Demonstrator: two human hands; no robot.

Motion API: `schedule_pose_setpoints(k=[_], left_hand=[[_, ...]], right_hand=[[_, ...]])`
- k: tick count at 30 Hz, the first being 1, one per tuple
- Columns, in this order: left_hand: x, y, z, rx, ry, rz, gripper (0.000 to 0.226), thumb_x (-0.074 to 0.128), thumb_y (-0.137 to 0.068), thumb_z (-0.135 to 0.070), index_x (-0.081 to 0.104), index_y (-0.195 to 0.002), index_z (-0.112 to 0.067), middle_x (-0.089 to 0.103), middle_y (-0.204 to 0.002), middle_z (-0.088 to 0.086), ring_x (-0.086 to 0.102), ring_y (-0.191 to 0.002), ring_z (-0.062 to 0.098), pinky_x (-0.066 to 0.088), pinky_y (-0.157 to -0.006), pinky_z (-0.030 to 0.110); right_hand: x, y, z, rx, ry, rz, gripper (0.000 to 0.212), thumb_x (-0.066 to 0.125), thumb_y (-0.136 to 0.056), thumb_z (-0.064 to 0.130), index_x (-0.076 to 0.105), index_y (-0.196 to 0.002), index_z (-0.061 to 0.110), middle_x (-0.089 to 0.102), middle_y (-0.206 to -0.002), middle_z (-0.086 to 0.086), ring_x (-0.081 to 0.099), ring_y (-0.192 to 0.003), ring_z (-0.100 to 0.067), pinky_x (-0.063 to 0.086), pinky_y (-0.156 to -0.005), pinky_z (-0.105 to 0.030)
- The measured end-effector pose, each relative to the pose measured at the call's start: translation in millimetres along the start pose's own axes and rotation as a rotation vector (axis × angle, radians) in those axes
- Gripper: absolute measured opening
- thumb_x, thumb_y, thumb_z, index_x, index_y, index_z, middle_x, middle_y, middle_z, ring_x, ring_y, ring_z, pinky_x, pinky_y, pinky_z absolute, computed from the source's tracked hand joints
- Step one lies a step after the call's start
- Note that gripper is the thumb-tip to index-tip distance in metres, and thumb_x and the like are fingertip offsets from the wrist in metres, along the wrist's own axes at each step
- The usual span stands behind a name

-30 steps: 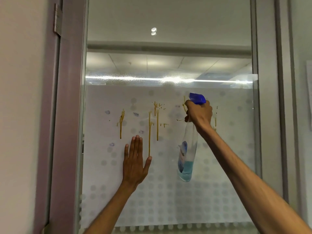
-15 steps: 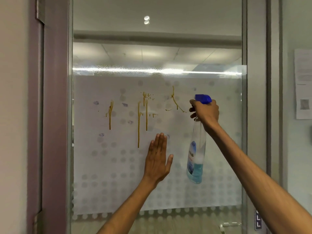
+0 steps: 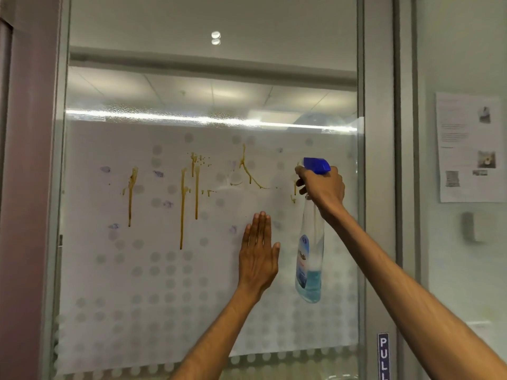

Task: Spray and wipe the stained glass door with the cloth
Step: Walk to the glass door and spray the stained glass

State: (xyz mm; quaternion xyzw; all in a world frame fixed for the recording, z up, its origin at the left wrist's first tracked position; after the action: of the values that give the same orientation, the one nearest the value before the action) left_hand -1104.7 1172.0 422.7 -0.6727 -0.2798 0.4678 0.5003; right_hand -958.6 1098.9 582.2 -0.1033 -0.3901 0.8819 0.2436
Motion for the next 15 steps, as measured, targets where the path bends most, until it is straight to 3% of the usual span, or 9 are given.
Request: schedule_pose_setpoints(k=[3, 6, 15], left_hand=[[0.2, -5.9, 0.3, 0.011, -0.007, -0.015, 0.064, 0.024, -0.104, -0.037, 0.011, -0.158, -0.006, 0.003, -0.167, 0.008, 0.003, -0.155, 0.02, -0.004, -0.126, 0.032], [-0.9, -14.6, 3.3, -0.008, -0.002, -0.026, 0.064, 0.018, -0.104, -0.041, 0.011, -0.158, -0.006, 0.005, -0.167, 0.009, 0.005, -0.155, 0.021, 0.0, -0.126, 0.034], [2.7, -19.2, 5.1, -0.019, -0.016, -0.042, 0.064, 0.024, -0.104, -0.039, 0.014, -0.158, -0.007, 0.005, -0.167, 0.007, 0.003, -0.155, 0.019, -0.001, -0.126, 0.034]], right_hand=[[2.7, -3.7, -1.1, 0.015, -0.037, 0.031, 0.02, 0.065, -0.092, 0.034, 0.067, -0.089, 0.014, 0.074, -0.083, -0.006, 0.072, -0.077, -0.024, 0.06, -0.077, -0.039], [6.8, -5.6, -1.7, 0.045, -0.067, 0.05, 0.032, 0.065, -0.092, 0.034, 0.067, -0.106, 0.005, 0.075, -0.09, -0.009, 0.072, -0.085, -0.026, 0.061, -0.083, -0.042], [12.7, -6.8, 3.0, 0.029, -0.072, 0.053, 0.035, 0.064, -0.091, 0.033, 0.064, -0.11, 0.004, 0.075, -0.092, -0.009, 0.071, -0.09, -0.027, 0.06, -0.086, -0.045]])
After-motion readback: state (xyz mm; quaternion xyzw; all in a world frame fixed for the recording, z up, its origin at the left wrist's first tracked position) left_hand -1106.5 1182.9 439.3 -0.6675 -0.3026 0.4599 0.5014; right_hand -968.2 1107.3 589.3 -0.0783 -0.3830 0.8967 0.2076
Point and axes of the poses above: each hand's wrist, its own y-axis away from the middle knuckle, its own x-axis out of the palm, z = x × y, the point moved 4 cm from there along -y, towards the middle knuckle
